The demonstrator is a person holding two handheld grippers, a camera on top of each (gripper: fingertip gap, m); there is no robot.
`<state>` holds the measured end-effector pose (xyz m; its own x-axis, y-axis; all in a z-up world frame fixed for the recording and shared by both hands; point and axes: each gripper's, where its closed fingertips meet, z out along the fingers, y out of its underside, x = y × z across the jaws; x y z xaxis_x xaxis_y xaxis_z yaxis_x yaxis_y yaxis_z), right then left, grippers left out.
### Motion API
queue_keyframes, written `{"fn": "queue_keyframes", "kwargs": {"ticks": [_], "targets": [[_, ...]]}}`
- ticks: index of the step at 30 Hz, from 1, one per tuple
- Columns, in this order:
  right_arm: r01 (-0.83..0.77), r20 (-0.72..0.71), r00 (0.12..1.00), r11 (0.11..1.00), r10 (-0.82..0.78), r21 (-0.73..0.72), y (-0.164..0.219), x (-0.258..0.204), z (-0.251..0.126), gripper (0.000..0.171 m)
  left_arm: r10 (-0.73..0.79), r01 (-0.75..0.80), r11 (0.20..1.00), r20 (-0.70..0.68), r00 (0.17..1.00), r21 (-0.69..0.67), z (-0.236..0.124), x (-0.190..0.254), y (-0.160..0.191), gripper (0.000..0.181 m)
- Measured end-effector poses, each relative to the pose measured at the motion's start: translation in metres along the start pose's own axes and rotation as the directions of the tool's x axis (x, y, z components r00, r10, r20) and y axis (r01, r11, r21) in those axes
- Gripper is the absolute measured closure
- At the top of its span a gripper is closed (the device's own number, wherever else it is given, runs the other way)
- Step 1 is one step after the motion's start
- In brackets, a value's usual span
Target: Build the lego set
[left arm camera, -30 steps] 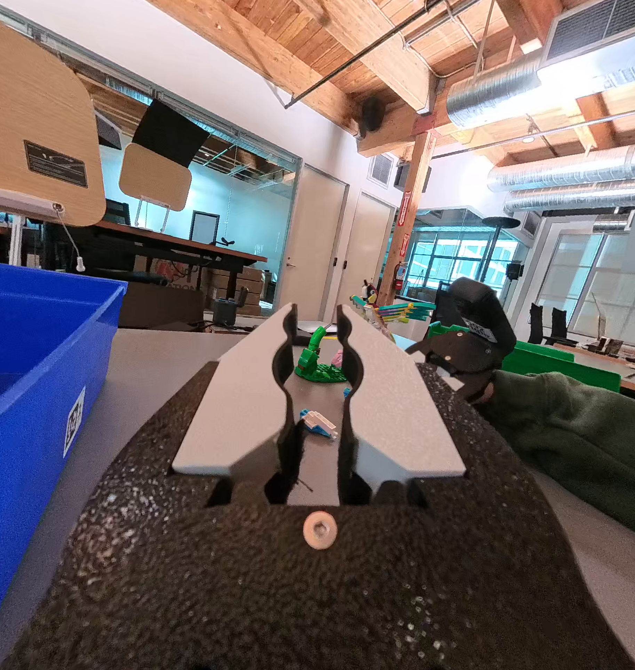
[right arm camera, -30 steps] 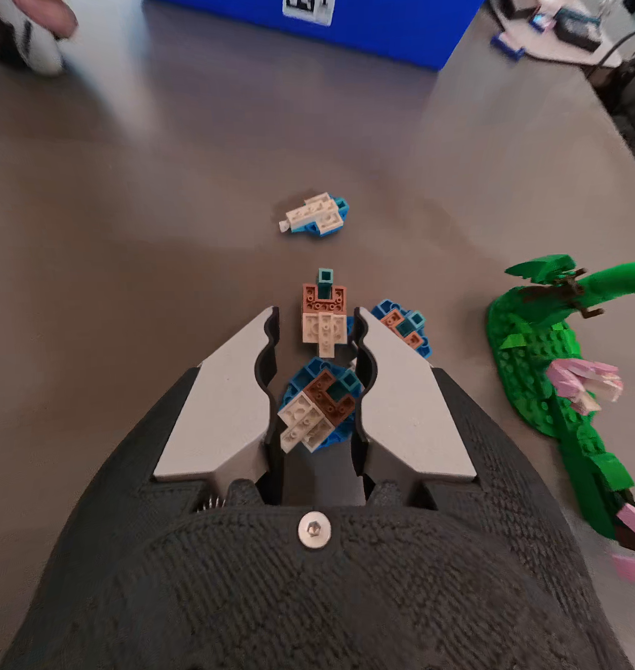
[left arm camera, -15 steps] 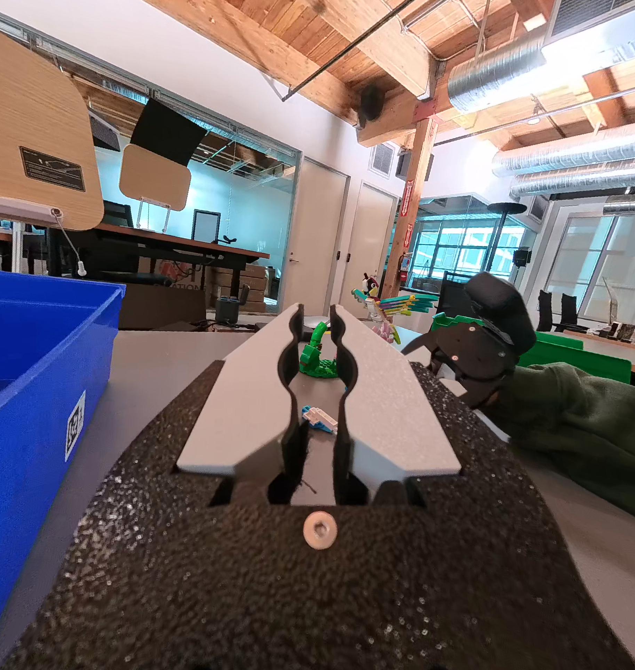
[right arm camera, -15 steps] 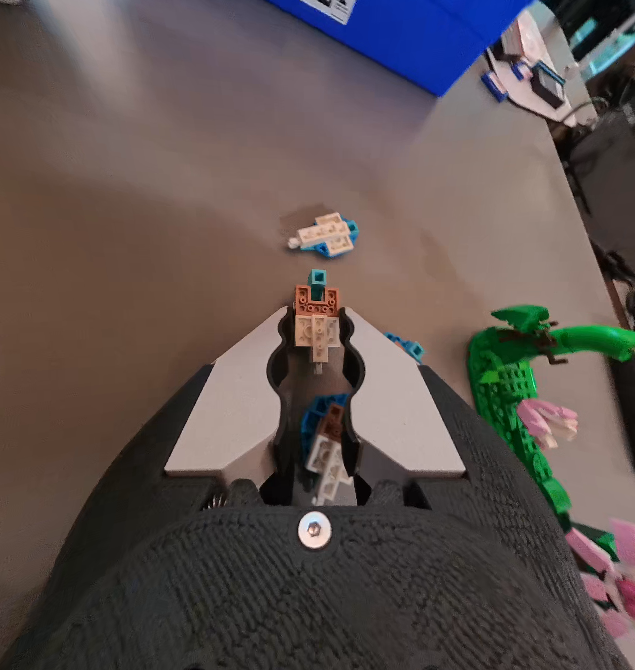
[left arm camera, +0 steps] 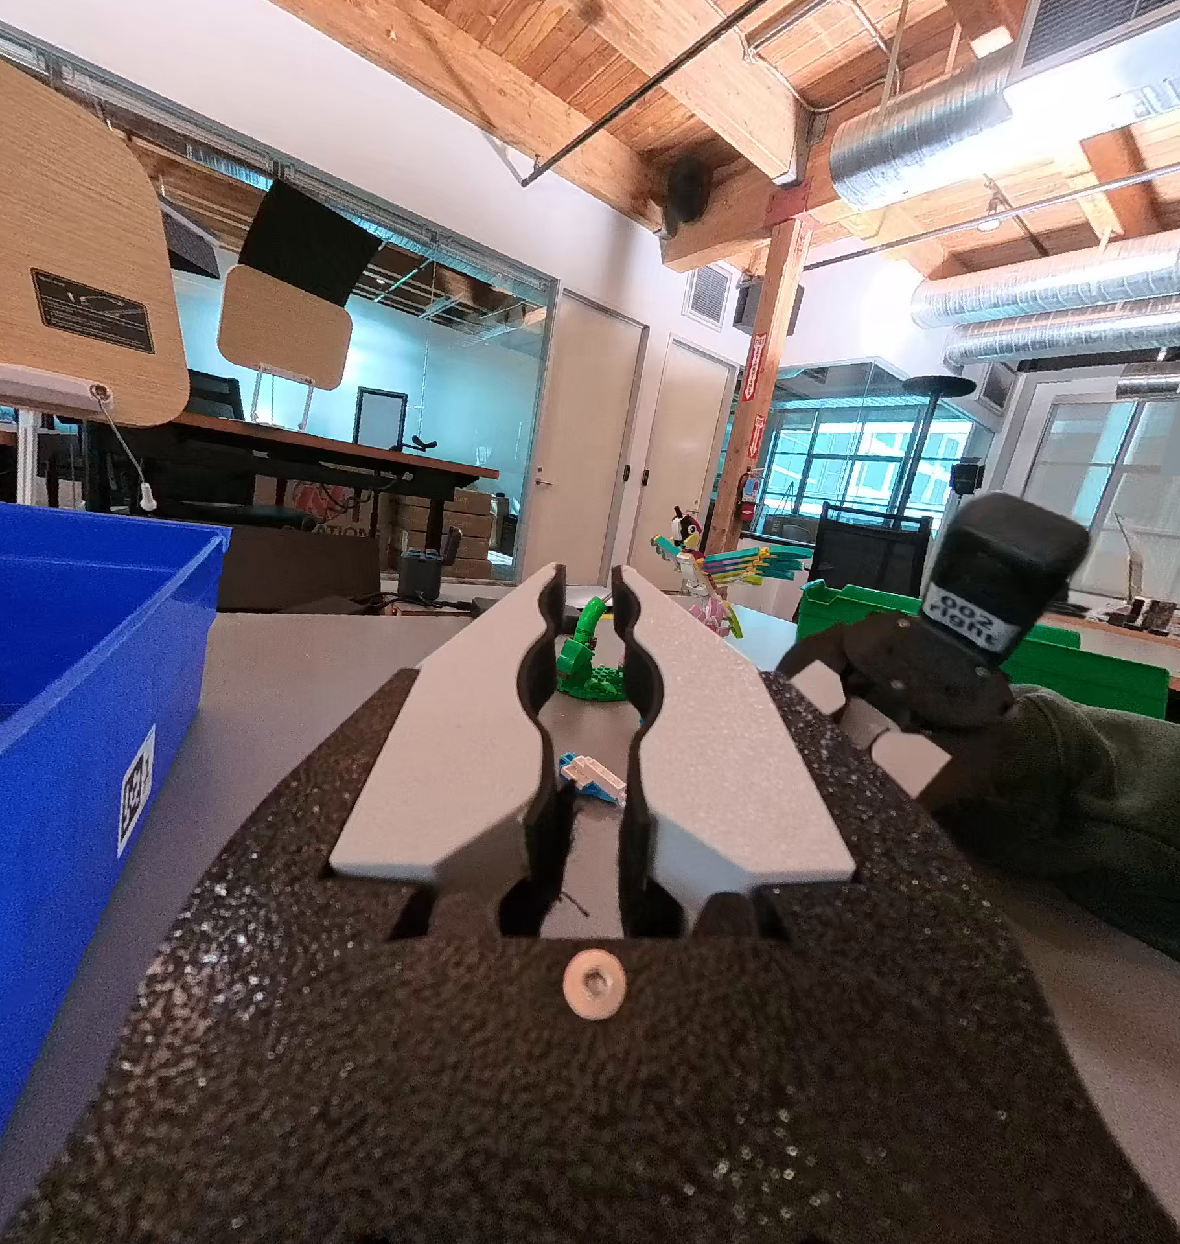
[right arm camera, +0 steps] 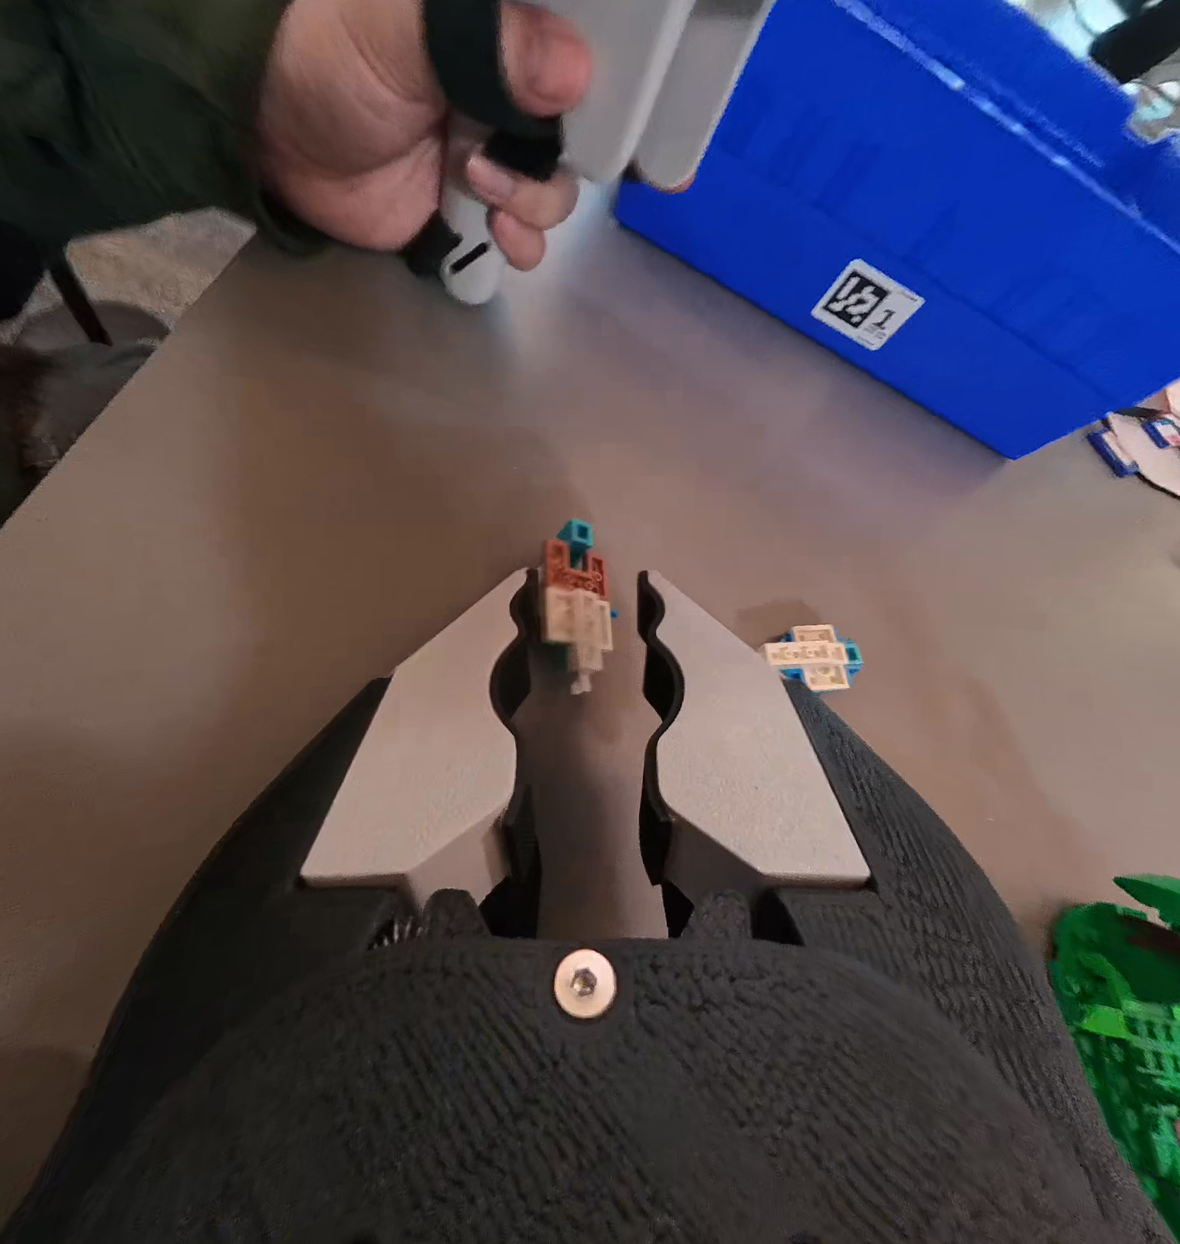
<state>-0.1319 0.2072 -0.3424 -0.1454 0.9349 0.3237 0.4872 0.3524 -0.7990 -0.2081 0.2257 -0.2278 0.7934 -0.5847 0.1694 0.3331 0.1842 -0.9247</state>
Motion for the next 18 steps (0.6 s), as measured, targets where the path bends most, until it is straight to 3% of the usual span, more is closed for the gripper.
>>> {"fn": "queue_keyframes", "kwargs": {"ticks": [1, 3, 6, 13, 14, 18], "targets": [[-0.059, -0.03, 0.998, 0.998, 0.059, 0.029, -0.004, 0.008, -0.002, 0.143, -0.001, 0.001, 1.0, 0.001, 1.0, 0.0, 0.0, 0.0, 0.0, 0.172], [-0.236, -0.131, 0.961, 0.968, 0.245, 0.081, -0.006, 0.034, -0.006, 0.143, -0.004, 0.004, 1.0, 0.006, 1.0, -0.003, 0.0, -0.001, 0.0, 0.173], [-0.465, -0.312, 0.837, 0.885, 0.449, 0.027, 0.019, 0.064, -0.006, 0.144, -0.01, 0.01, 1.0, 0.009, 1.0, -0.006, 0.002, -0.002, 0.001, 0.174], [-0.515, -0.447, 0.796, 0.845, 0.408, -0.144, 0.042, 0.072, 0.013, 0.15, 0.018, -0.018, 1.0, 0.018, 1.0, -0.023, 0.005, 0.0, 0.004, 0.172], [-0.492, -0.44, 0.809, 0.858, 0.39, -0.145, 0.04, 0.072, 0.014, 0.16, 0.027, -0.026, 0.999, 0.019, 0.999, -0.029, 0.005, 0.001, 0.005, 0.171], [-0.292, -0.415, 0.882, 0.951, 0.225, -0.105, 0.018, 0.069, 0.011, 0.161, 0.01, -0.007, 0.997, 0.039, 0.999, -0.078, 0.008, -0.001, 0.011, 0.153]]}}
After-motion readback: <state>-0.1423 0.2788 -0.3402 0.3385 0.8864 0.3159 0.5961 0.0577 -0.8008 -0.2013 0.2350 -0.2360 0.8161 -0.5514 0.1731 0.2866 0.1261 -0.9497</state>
